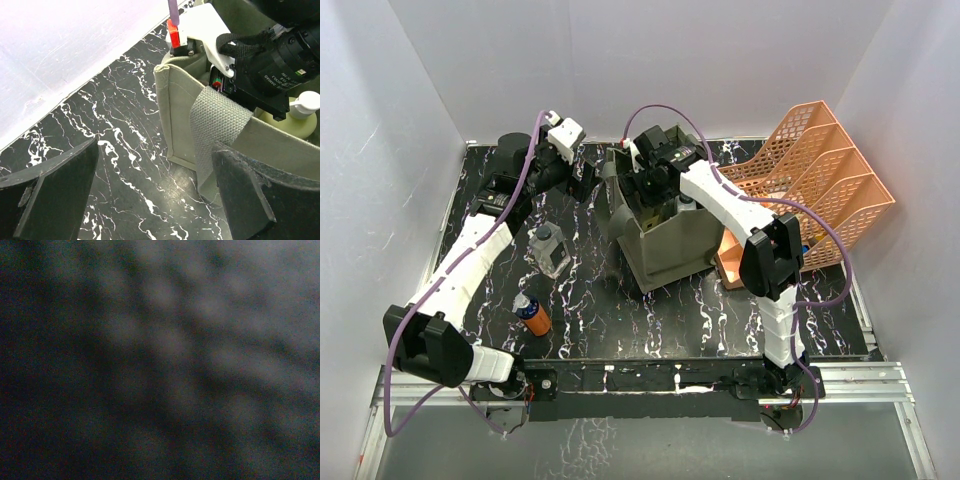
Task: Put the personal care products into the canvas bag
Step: Place the care product in the canvas bag.
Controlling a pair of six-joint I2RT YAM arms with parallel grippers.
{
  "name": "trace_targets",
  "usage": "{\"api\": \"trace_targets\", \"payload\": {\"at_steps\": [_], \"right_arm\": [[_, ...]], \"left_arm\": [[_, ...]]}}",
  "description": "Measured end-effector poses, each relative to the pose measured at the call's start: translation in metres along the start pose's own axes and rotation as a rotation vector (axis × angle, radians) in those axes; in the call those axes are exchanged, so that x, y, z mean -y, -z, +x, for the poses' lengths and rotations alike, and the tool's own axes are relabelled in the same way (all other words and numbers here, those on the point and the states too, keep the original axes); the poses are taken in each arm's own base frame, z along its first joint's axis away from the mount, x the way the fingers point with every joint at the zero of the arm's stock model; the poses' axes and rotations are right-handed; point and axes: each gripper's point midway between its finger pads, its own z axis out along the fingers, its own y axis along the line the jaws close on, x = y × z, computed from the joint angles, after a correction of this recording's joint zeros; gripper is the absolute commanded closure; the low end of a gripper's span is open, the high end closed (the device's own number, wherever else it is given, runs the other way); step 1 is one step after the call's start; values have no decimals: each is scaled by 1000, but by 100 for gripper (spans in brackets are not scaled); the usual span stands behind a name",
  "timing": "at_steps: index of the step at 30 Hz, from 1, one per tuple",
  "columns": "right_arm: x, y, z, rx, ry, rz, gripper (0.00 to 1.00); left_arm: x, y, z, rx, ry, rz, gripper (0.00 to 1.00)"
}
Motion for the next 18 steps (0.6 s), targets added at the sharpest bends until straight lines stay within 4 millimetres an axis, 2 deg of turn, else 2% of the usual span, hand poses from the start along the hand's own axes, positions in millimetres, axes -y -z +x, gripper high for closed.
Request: {"api": "trace_targets", "payload": {"at_steps": [3, 7, 12, 14, 18], "right_arm": [[0, -1, 0, 2, 0, -2, 50], [-1, -2, -1, 5, 1, -6, 49], [-1, -2, -1, 5, 1, -6, 43], [-1, -2, -1, 5, 1, -6, 38], [-1, -2, -1, 5, 1, -7, 35]], "left_arm": [[-1, -2, 0, 2, -1, -1, 8], [-1, -5, 3, -4, 2, 0, 8], [-2, -5, 2, -1, 3, -2, 8], [-2, -5, 2, -1, 4, -3, 8], [-2, -5, 2, -1, 3, -3, 8]]}}
